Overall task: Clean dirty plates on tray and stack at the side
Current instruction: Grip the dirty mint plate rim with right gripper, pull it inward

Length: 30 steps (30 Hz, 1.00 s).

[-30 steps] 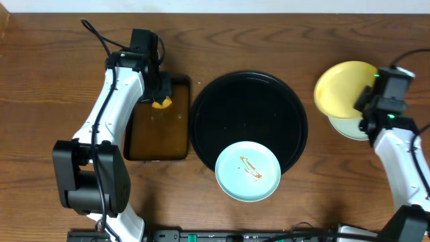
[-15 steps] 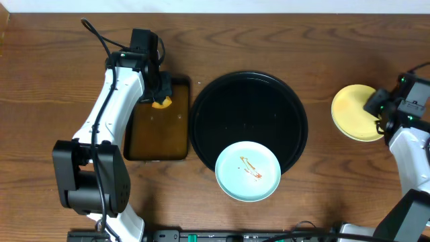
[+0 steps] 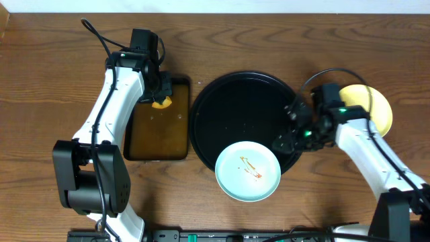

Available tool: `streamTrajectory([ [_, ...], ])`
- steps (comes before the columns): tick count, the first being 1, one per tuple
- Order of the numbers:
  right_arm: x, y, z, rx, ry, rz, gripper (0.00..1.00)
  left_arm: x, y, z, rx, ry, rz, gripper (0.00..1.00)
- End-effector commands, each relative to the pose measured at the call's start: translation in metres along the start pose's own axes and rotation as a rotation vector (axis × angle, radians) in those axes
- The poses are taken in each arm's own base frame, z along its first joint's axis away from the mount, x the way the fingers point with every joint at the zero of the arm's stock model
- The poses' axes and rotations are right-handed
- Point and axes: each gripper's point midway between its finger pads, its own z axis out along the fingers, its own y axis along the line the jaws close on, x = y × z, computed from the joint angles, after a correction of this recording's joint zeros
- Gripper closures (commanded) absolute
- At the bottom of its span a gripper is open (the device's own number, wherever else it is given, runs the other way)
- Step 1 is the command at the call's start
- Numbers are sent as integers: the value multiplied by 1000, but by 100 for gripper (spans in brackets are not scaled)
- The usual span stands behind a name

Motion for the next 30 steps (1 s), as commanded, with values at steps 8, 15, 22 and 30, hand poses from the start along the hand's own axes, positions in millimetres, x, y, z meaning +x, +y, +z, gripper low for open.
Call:
streamTrajectory([
  [8, 34, -6, 15, 196, 126, 70, 51, 3, 2, 4, -6, 15, 8, 93],
  [15, 54, -5, 34, 131, 162, 99, 64, 3, 2, 4, -6, 15, 8, 93],
  [22, 47, -2, 39, 101, 128, 93, 85, 3, 2, 4, -6, 15, 8, 93],
  [30, 48, -2, 40, 101, 130, 117, 99, 3, 2, 4, -6, 15, 7, 93],
])
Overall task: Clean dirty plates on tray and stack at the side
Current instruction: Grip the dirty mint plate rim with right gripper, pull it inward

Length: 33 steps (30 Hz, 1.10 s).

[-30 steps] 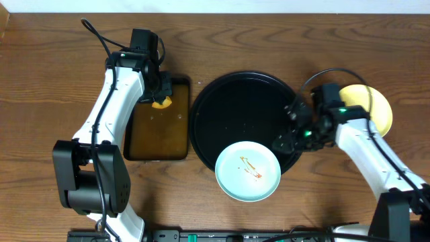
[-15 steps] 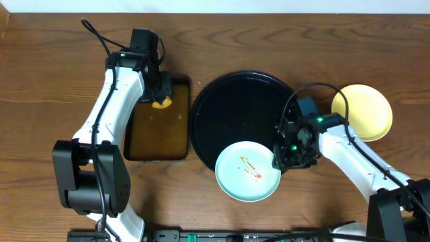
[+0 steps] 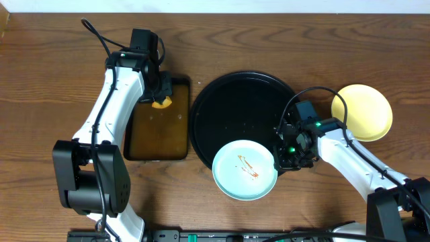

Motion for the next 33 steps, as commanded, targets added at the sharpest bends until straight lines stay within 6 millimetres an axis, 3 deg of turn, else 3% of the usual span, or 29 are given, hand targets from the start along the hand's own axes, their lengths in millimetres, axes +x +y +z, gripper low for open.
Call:
streamTrajectory([
  [1, 5, 1, 4, -9, 21, 20, 99, 3, 2, 4, -6, 14, 8, 92],
  [5, 8, -1, 6, -7, 30, 47, 99, 3, 2, 4, -6, 14, 8, 93],
  [7, 9, -1, 6, -7, 31, 47, 92, 3, 2, 4, -6, 14, 8, 92],
  [10, 9, -1, 7, -6, 33, 62, 91, 3, 2, 4, -6, 14, 8, 92],
  [19, 20, 5, 19, -1, 51, 65, 93, 3, 2, 4, -6, 14, 8, 92],
  [22, 17, 7, 20, -5, 37, 54, 99, 3, 2, 4, -6, 14, 8, 93],
  [27, -3, 13, 19, -31, -39, 34, 99, 3, 2, 4, -6, 14, 8, 93],
  [31, -38, 20, 4, -29, -158, 5, 99, 3, 2, 4, -6, 14, 8, 92],
  [33, -65, 18, -10, 10, -262, -11, 99, 3, 2, 4, -5, 14, 8, 92],
])
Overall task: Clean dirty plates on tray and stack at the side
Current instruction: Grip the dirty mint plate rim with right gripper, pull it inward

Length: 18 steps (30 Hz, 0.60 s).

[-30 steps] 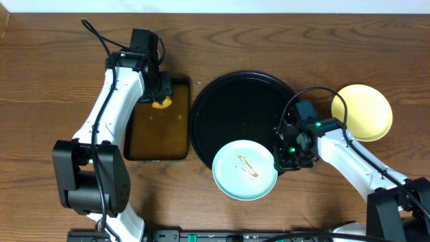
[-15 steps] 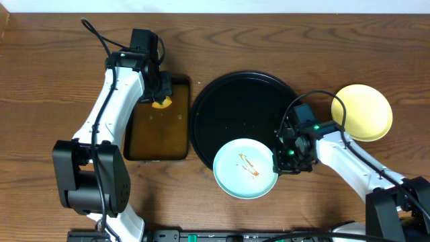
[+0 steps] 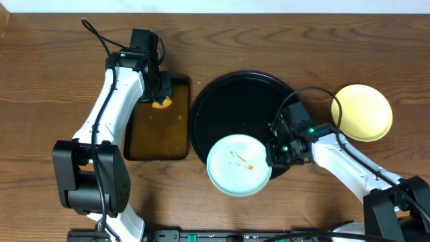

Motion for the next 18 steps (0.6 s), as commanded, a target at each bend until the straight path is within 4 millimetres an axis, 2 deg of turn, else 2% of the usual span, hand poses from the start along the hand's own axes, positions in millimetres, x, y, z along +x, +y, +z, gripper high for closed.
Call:
streamTrajectory([
  [1, -53, -1, -19, 72, -179, -18, 99, 3, 2, 4, -5, 14, 7, 93],
  [5, -85, -15, -29, 169, -333, 19, 99, 3, 0, 4, 0, 16, 9, 93],
  [6, -96, -19, -33, 198, -383, 19, 99, 5, -7, 4, 41, 26, 9, 93],
  [8, -104, -22, -33, 215, -413, 19, 99, 6, -21, 3, 119, 37, 12, 93],
  [10, -107, -24, -24, 217, -408, 20, 99, 8, -38, 1, 177, 38, 32, 93],
  [13, -105, -30, -9, 229, -374, 26, 99, 12, -53, 1, 192, 41, 65, 93],
  [18, -107, -38, 9, 240, -352, 29, 99, 28, -92, 0, 218, 45, 154, 93],
])
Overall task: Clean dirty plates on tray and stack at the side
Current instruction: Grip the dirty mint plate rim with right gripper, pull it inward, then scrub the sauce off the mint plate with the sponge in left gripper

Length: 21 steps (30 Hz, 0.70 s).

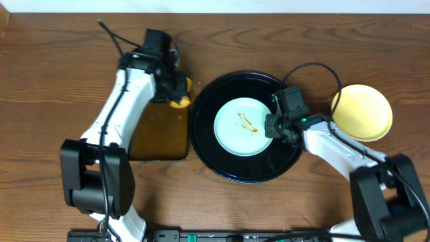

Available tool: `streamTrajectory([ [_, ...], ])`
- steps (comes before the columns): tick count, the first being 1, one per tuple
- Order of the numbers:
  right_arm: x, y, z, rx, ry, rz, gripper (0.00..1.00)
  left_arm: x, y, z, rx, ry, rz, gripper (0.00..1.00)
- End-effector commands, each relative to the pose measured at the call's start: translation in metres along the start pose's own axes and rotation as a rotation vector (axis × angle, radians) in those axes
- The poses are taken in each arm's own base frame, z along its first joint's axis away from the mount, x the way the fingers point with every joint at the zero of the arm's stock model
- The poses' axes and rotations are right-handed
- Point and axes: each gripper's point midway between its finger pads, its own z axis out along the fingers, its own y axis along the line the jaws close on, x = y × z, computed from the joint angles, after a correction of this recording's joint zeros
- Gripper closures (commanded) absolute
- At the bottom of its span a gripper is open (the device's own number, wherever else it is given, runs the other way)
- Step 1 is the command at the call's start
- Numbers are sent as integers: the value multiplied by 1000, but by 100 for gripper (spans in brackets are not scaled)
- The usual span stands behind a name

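Observation:
A pale blue plate [242,128] with an orange smear lies in the middle of the round black tray [222,160]. My right gripper [271,126] sits at the plate's right rim and appears shut on it. A clean yellow plate [363,112] rests on the table to the right of the tray. My left gripper [176,97] is shut on an orange sponge [180,102], held over the top right corner of the brown rectangular tray [158,134], close to the black tray's left rim.
Both arms' black cables loop above the table near the wrists. The wooden table's [54,81] front edge carries the arm bases.
The smeared plate has gone from overhanging the black tray's front rim to its middle, with the right gripper at its rim. The left gripper and sponge have shifted right, toward the black tray.
At first the smeared plate lay over the tray's front rim, the right gripper apart from it at the tray's right side. Then the gripper was at the plate's right edge, and the plate sat slightly further left. Now it lies centred on the tray, the sponge nearer.

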Motion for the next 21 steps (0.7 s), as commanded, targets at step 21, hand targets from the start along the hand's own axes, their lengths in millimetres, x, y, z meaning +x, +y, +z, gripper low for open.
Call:
streamTrajectory([
  [21, -11, -13, 10, 0, -16, 111, 99, 105, -167, 102, 116, 196, 167, 93],
])
